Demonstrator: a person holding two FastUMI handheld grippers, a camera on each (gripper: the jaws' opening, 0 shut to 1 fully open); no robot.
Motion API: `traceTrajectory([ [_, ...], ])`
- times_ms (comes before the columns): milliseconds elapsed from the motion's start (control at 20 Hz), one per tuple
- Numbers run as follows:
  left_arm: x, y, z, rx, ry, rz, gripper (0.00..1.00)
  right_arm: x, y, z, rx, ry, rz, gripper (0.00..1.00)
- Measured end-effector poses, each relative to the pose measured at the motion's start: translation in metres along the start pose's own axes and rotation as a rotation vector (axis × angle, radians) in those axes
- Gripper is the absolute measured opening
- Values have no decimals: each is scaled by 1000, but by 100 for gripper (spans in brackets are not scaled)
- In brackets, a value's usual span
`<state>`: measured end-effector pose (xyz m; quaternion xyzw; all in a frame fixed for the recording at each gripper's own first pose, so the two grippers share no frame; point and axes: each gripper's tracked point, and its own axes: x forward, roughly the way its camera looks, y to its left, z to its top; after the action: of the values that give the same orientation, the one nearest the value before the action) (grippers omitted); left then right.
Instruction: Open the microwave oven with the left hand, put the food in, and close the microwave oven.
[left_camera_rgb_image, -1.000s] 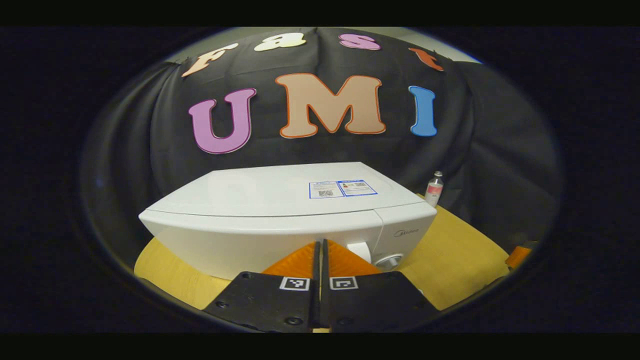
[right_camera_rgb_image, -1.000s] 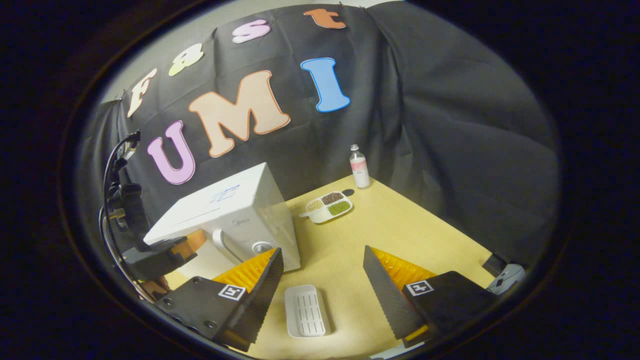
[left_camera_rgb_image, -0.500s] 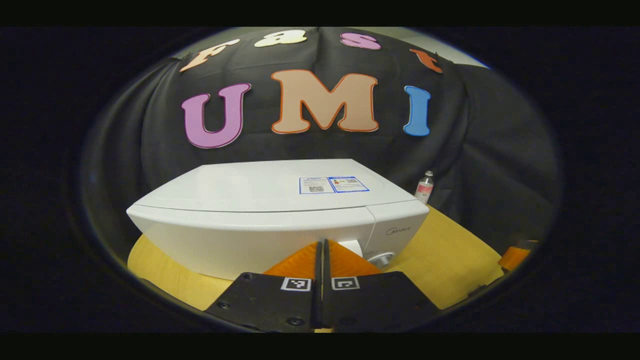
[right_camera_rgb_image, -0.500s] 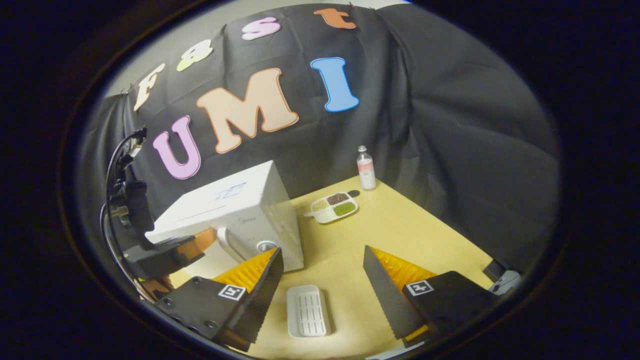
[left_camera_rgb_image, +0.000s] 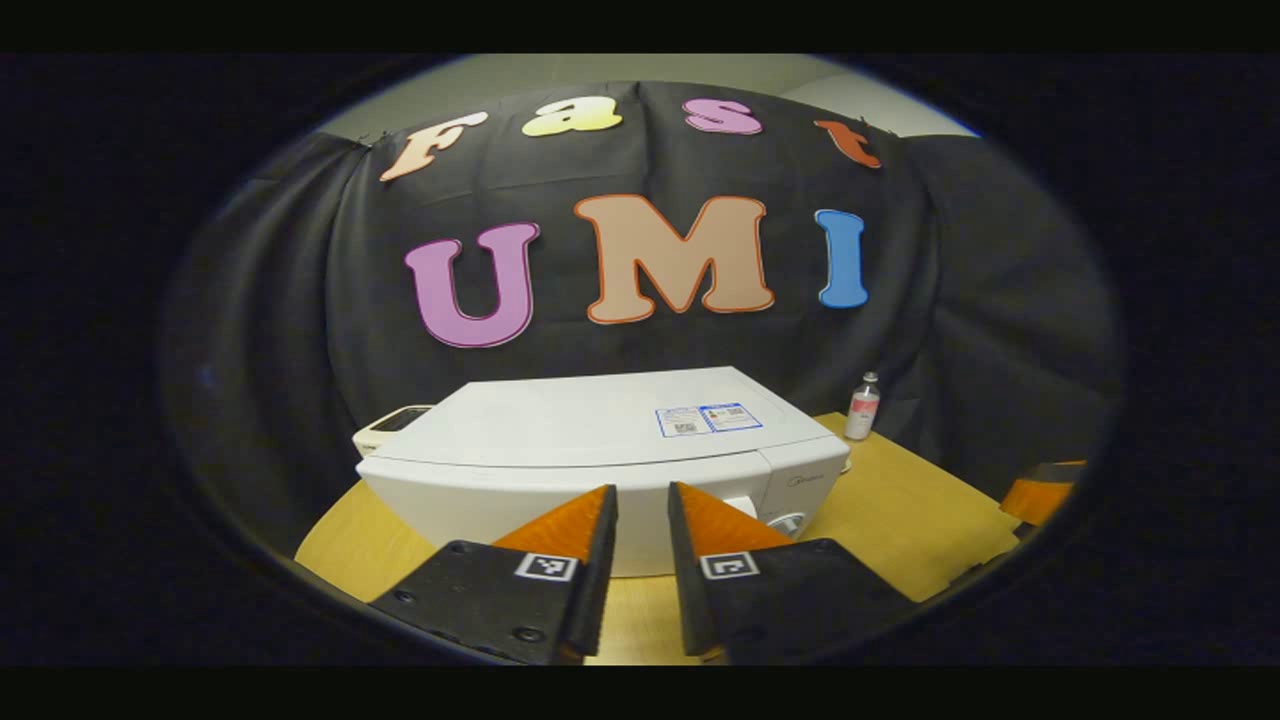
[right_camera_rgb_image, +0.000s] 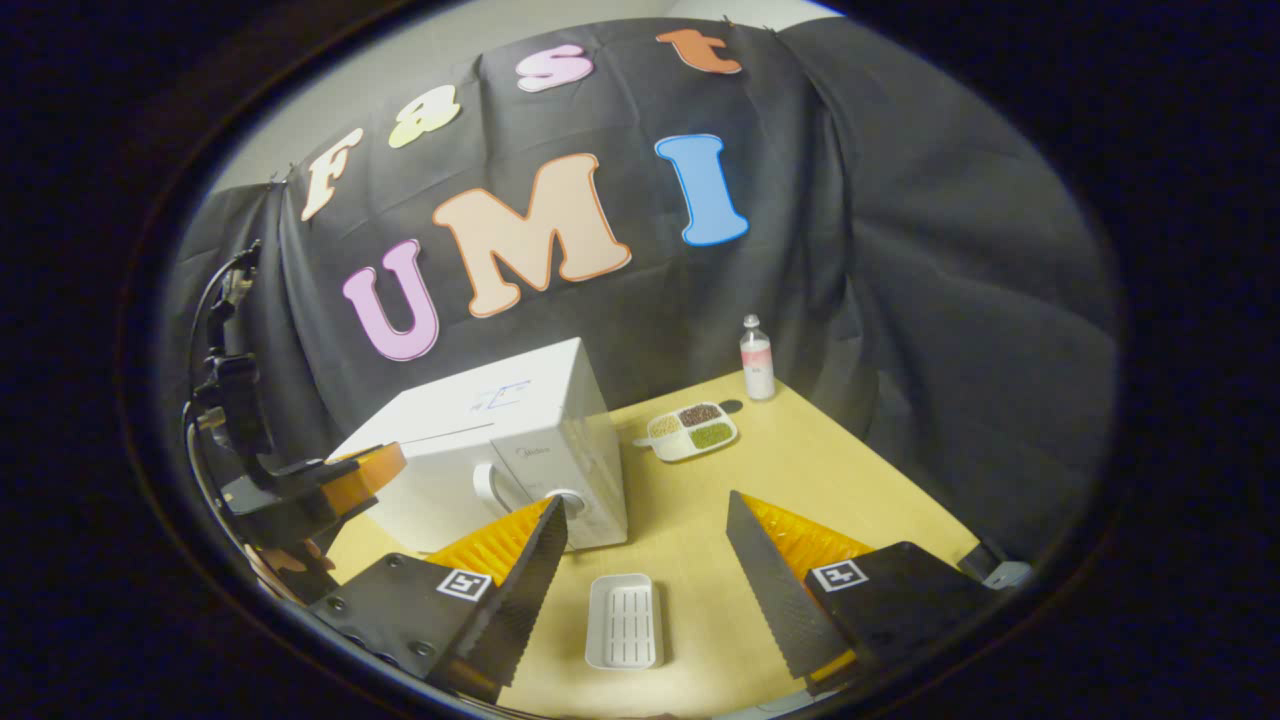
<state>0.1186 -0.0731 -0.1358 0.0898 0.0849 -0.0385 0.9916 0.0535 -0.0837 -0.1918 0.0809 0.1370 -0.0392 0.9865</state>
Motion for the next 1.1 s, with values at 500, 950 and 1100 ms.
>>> traceTrajectory([
  [500,-96,67,60,-49,-121,165,98,-38,38,83,-77,-186,81,91],
  [950,-140,99,49,-63,-92,267,98,-64,66,116,-199,-274,144,91],
  [1100,-146,107,50,-59,-106,283,99,-68,70,111,-203,-264,154,91],
])
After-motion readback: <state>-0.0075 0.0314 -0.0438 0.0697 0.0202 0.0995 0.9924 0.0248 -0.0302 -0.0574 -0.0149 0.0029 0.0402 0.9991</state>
